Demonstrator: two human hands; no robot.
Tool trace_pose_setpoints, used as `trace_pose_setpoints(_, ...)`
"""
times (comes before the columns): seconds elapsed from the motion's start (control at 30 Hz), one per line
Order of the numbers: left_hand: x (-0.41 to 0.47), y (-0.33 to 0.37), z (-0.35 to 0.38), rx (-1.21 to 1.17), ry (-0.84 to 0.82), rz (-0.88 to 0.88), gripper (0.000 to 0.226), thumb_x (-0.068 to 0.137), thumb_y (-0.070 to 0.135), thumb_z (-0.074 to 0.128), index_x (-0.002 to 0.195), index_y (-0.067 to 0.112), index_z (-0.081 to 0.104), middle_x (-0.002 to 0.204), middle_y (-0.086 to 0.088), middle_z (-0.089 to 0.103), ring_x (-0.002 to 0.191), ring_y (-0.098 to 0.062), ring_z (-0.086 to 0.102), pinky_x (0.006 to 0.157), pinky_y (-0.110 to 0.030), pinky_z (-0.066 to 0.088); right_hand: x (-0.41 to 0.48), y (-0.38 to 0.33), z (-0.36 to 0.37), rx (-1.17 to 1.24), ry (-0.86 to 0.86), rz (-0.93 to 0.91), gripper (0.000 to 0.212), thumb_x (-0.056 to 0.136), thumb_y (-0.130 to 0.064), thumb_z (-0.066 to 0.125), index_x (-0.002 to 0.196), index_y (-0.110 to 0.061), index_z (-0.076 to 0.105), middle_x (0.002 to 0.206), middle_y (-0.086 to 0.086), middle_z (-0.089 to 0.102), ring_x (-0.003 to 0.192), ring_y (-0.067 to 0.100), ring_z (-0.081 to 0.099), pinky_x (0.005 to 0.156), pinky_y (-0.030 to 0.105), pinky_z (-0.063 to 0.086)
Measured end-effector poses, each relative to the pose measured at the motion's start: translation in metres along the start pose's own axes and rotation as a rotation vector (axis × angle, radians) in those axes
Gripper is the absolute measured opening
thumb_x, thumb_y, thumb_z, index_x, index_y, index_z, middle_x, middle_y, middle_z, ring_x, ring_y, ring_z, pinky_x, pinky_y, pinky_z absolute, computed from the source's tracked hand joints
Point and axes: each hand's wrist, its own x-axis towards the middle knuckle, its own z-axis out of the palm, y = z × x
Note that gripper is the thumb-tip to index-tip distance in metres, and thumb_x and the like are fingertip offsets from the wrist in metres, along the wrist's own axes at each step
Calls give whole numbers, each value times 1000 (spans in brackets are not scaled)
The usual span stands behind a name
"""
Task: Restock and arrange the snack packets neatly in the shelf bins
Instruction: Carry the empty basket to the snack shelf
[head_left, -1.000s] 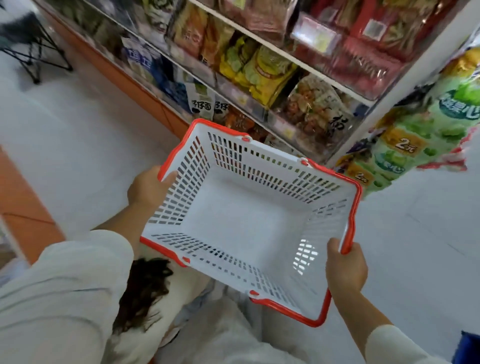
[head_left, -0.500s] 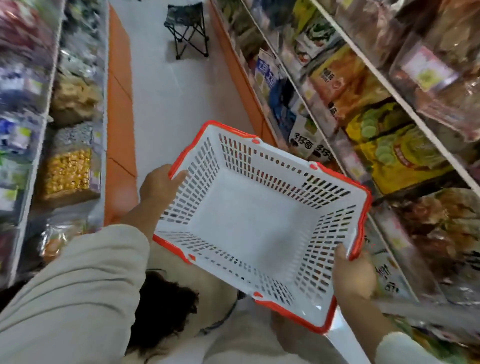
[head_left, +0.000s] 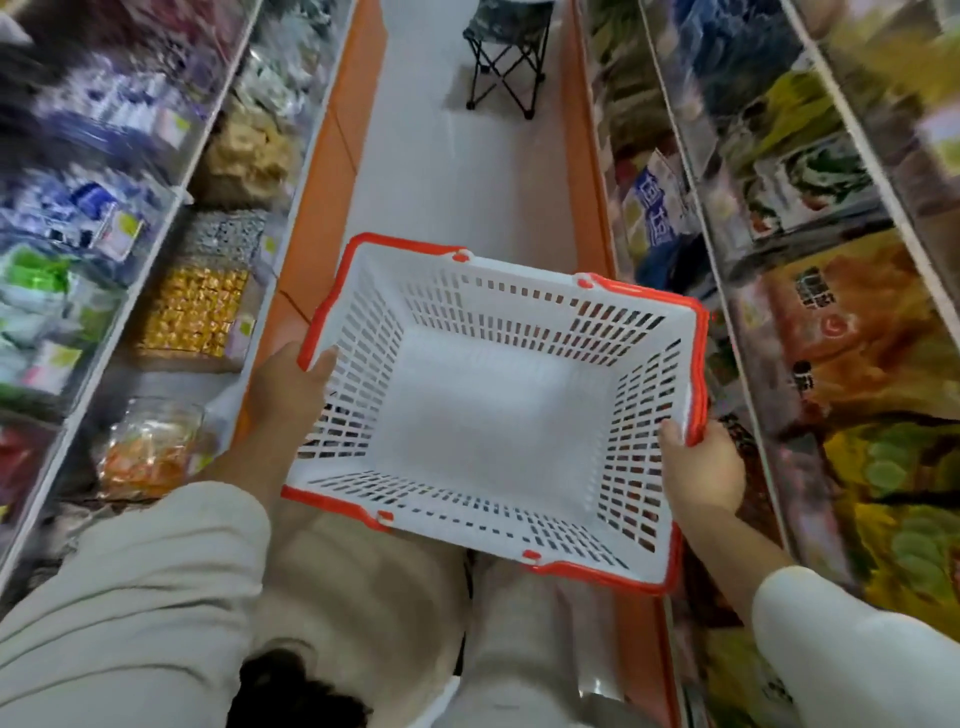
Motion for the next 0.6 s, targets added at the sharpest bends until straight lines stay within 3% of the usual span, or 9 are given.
trace_pose_setpoints(0.07,32,1,7,6,9,-47,55,93,59,50,108,8,64,92,-13,68,85,-35,63,77,-46,55,28,-30,21,-19,-25,-21,25,93,-38,56,96,-13,59,87,7,66,76,31,60,75,38,51)
trace_pose_setpoints(0.2,91,7,15,59,44,-133,59,93,60,50,121,9,63,107,-18,69,97,-40,64,82,-48,54,88,-92,59,-48,-70,-64,25,92,-42,55,95,-18,59,87,5,69,74,28,65,72,44,58)
trace_pose_setpoints(0.37,162,46,11,84,65,-156,52,97,52,51,138,21,55,106,-15,70,95,-40,63,75,-43,50,158,-175,82,-65,-136,-112,19,93,-42,55,96,-23,56,90,2,68,75,25,67,71,43,59)
trace_pose_setpoints(0.5,223,81,21,49,91,-208,44,98,46,53,122,10,63,103,-19,69,96,-42,64,73,-40,45,224,-236,107,-83,-163,-128,18,93,-41,56,94,-23,56,86,0,68,72,23,67,69,42,60)
trace_pose_setpoints(0.6,281,101,43,59,108,-283,57,96,53,51,121,3,62,110,-24,67,100,-43,63,82,-46,52,285,-283,131,-93,-188,-151,18,93,-38,56,93,-21,57,82,1,67,66,20,67,63,37,59)
